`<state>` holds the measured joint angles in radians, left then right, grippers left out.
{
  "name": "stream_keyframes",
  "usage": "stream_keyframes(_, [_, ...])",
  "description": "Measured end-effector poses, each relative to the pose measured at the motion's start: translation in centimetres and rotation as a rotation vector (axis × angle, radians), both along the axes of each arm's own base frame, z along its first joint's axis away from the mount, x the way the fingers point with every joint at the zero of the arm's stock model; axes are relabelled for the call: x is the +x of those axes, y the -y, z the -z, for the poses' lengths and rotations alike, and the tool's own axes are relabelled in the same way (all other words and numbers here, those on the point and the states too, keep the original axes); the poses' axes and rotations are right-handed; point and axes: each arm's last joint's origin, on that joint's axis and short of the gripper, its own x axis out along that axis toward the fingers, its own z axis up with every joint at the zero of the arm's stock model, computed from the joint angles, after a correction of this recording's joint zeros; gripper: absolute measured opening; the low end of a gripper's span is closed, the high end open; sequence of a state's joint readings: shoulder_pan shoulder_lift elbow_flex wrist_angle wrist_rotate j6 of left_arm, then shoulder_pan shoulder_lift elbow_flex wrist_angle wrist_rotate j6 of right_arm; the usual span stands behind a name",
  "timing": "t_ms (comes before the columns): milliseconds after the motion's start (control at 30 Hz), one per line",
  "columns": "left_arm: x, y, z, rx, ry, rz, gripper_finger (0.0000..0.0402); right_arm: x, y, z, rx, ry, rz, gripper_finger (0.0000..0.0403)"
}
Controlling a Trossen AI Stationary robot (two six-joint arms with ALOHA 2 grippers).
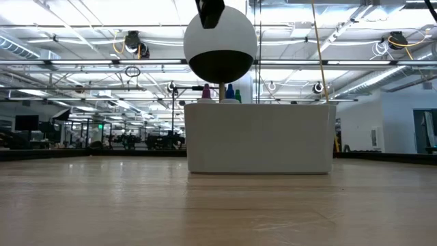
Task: Pick & Place food coloring
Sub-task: Put the small blue food coloring bottle into the gray bin
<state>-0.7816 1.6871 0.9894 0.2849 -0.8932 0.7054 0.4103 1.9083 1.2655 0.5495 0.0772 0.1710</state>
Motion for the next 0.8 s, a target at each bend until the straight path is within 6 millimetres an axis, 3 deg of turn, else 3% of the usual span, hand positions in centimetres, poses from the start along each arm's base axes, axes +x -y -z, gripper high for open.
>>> stream_keyframes(300, [0.6, -0.7, 0.0, 0.051, -0.015, 0.015, 0.029, 0.2, 0.4, -0.3, -0.01, 0.037, 0.008, 0.0054])
stream_keyframes(567, [0.7, -0.8, -0.6, 0.044, 0.054, -0.099, 0.0289, 0.4, 0.5, -1.0, -0.008, 0.119, 0.032, 0.0054])
stream_keyframes(800, [0.1, -0.4, -1.0, 0.141, 0.091, -0.187, 0.029, 0.5, 0.6, -1.3, -0.051, 0.157, 0.061, 0.0054])
